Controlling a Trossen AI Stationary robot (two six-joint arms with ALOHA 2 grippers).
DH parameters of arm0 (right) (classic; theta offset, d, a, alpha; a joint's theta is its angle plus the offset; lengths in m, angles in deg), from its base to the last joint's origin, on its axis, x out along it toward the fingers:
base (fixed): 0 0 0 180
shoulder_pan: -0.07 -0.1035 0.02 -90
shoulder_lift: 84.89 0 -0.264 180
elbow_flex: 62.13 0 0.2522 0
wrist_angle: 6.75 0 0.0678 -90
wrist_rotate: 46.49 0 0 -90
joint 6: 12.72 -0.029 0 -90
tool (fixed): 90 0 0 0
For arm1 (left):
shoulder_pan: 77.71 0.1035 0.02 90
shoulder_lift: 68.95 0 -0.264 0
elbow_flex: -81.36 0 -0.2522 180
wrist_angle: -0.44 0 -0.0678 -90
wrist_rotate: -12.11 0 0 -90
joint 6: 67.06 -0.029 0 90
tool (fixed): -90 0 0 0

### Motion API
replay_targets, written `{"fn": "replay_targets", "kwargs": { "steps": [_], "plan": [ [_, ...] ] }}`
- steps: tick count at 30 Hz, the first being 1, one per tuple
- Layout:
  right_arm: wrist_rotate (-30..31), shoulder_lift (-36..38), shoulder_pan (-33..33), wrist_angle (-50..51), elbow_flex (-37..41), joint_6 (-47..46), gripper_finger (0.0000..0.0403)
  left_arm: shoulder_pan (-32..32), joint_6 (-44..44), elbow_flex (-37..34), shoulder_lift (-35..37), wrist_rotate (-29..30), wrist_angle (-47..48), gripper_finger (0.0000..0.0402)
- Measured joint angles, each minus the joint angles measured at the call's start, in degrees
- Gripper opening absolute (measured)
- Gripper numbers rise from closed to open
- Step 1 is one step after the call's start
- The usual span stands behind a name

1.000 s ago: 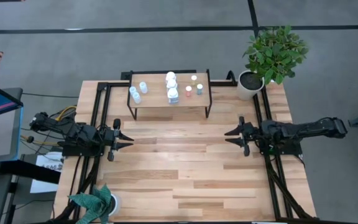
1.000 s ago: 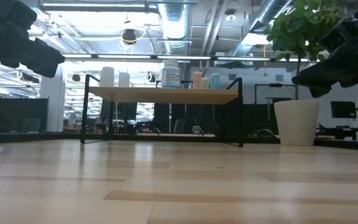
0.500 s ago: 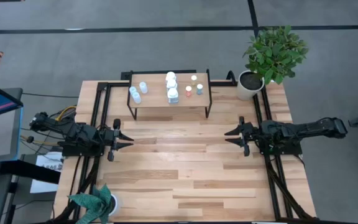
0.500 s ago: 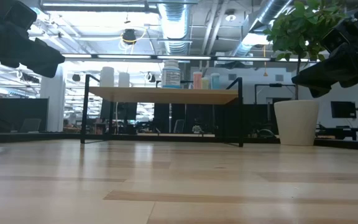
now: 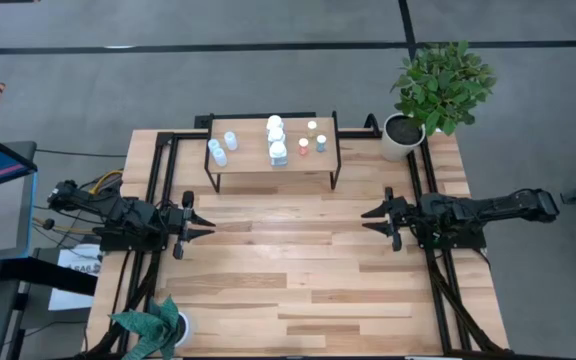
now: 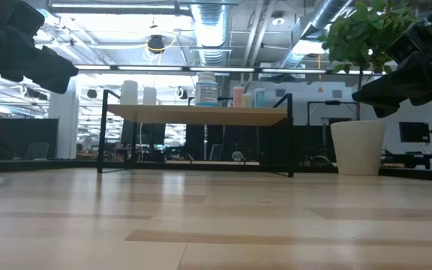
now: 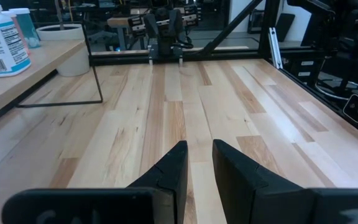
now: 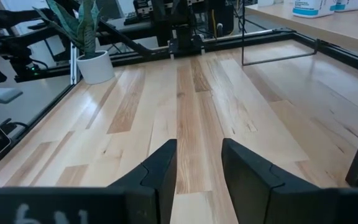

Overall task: Pick and place medicine bottles onto shelf by color
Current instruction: Return to Home Position

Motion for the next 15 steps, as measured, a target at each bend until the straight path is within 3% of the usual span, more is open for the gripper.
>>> {"fn": "replay_targets", "kwargs": {
  "steps": [15],
  "plan": [
    [-0.06,0.00,0.00,0.00,0.04,0.00,0.0153,0.01,0.00,-0.01,-0.01,0.00,0.00,0.0064]
  ]
}}
